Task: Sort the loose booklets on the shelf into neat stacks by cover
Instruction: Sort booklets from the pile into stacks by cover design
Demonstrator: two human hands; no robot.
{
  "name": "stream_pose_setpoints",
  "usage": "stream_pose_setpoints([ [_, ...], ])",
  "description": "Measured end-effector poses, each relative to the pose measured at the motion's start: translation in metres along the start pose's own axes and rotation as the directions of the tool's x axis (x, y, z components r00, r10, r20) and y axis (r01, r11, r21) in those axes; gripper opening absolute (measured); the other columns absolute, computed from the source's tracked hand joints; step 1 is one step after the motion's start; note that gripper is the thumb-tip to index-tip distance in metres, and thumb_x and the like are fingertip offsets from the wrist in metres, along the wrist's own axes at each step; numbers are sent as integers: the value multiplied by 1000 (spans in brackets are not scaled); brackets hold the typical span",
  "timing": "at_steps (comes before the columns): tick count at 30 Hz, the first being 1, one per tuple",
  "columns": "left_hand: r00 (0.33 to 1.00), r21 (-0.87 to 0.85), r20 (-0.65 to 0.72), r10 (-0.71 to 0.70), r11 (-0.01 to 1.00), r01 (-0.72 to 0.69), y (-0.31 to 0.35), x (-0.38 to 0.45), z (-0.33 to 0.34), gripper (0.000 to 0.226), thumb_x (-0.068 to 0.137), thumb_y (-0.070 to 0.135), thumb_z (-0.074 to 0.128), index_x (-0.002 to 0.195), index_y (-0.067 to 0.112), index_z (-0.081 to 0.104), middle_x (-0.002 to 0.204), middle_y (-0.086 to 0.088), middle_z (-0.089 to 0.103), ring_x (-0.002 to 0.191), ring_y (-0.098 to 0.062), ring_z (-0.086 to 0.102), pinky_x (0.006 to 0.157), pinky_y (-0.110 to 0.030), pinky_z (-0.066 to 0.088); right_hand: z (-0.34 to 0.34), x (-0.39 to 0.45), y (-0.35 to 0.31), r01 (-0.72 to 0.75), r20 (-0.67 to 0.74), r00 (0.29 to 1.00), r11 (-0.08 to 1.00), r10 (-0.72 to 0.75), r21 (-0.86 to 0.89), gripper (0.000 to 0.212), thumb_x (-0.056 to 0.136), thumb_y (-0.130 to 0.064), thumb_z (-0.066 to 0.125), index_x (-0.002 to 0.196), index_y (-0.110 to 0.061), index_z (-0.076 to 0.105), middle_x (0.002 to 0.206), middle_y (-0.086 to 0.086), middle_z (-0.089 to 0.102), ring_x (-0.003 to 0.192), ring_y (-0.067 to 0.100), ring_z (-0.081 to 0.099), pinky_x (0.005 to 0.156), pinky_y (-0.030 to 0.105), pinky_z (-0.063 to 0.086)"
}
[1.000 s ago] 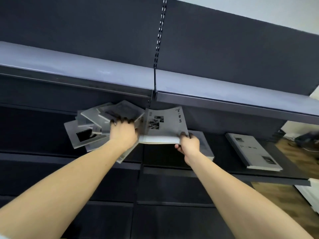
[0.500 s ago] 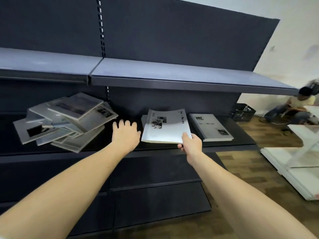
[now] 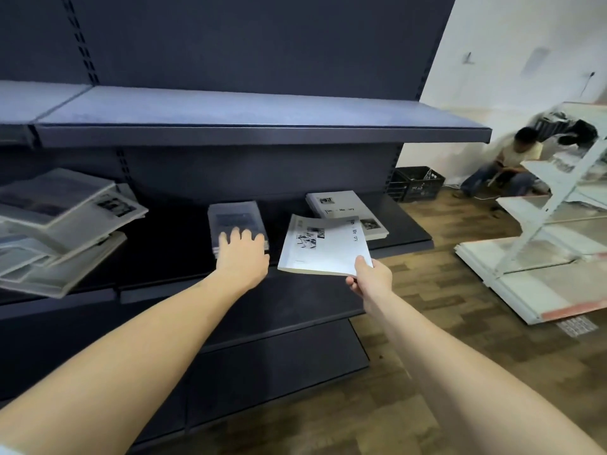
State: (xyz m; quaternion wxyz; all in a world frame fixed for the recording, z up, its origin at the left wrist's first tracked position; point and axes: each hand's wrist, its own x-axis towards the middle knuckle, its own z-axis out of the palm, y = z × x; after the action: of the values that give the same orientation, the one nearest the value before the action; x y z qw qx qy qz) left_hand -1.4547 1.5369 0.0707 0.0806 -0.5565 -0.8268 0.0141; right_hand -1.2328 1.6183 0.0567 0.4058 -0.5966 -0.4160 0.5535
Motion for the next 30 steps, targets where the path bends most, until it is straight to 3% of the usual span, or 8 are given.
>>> stream_pose_setpoints([
  [4,999,-35,32,20,999,-19,25,28,5,47,99,39,41,140,16,42,142,-11,46,138,-32,32,115,-50,23,-11,32,-8,-1,-20,1000,1000,0,-31,23,99,-23,46,112,-7,56,79,9,60,36,5,47,40,17,37],
  [9,996,-86,82,24,996,-17,52,75,14,45,97,35,45,138,16,45,138,-11,48,132,-33,38,108,-49,31,-19,78,-26,31,-29,999,997,-33,-73,38,100,-21,48,133,-3,51,88,12,62,45,9,49,48,20,41],
  [14,987,-184,160,27,983,3,71,118,23,51,96,27,48,145,17,39,143,-11,43,135,-35,35,107,-48,32,-16,136,-37,18,-18,1000,991,-21,-134,60,100,-27,51,153,-11,29,118,20,66,32,1,49,38,15,40],
  [17,979,-227,203,33,974,14,81,135,28,53,99,29,45,149,16,32,151,-11,34,139,-33,33,105,-43,37,-15,160,-38,17,-10,1000,989,-18,-150,61,99,-27,53,154,-11,30,118,20,66,32,2,50,38,14,41],
  [20,972,-211,234,18,977,33,87,150,37,56,99,31,44,151,17,28,158,-11,24,146,-34,18,115,-48,25,-15,179,-40,11,5,1000,986,-10,-166,60,99,-29,54,153,-12,32,115,19,67,34,4,52,40,16,43],
  [24,961,-199,277,2,978,55,97,167,45,57,100,33,42,152,16,26,159,-12,20,148,-35,12,120,-51,15,-16,202,-43,3,30,1000,986,2,-165,61,100,-31,54,153,-12,32,80,8,66,47,11,54,49,21,45],
  [30,956,-152,286,-58,983,105,119,180,44,52,100,36,40,149,18,33,155,-11,29,144,-35,21,118,-48,16,-18,244,-49,36,92,996,972,-15,-231,56,100,-31,54,150,-11,37,102,12,68,47,14,55,42,20,48],
])
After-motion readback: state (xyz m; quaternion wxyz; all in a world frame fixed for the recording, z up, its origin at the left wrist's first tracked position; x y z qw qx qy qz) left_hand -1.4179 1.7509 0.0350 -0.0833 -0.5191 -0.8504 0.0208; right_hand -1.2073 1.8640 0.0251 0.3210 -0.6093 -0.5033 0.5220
